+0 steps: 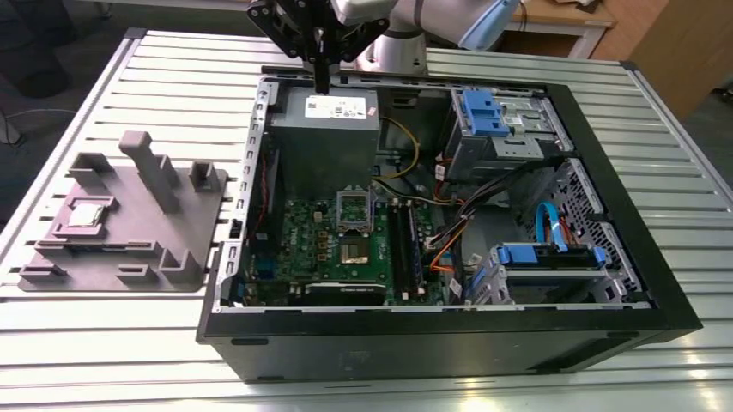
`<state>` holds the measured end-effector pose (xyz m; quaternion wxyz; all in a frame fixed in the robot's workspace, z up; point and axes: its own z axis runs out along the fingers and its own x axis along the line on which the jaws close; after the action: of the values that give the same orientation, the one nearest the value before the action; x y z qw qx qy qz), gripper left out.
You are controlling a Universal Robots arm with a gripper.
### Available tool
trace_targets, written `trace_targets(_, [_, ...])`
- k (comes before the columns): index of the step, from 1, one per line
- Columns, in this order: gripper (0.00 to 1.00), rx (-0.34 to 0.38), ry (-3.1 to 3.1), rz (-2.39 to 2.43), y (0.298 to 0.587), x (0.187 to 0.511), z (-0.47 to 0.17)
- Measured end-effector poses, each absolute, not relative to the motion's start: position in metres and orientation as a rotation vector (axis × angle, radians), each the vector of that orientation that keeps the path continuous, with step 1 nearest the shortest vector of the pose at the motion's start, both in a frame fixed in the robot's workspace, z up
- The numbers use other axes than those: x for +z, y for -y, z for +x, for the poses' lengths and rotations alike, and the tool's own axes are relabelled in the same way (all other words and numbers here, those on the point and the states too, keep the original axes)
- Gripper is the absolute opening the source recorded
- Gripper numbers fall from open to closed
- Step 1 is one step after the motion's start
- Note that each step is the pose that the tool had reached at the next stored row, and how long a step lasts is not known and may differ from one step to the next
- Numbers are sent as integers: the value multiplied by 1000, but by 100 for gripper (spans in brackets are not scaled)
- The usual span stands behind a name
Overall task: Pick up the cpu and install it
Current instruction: 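Reach for the cpu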
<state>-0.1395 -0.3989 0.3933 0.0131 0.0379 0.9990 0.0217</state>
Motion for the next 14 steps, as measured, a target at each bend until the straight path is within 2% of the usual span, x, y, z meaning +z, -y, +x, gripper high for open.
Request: trace_targets(14, [11,68,-3112,118,399,393,-143])
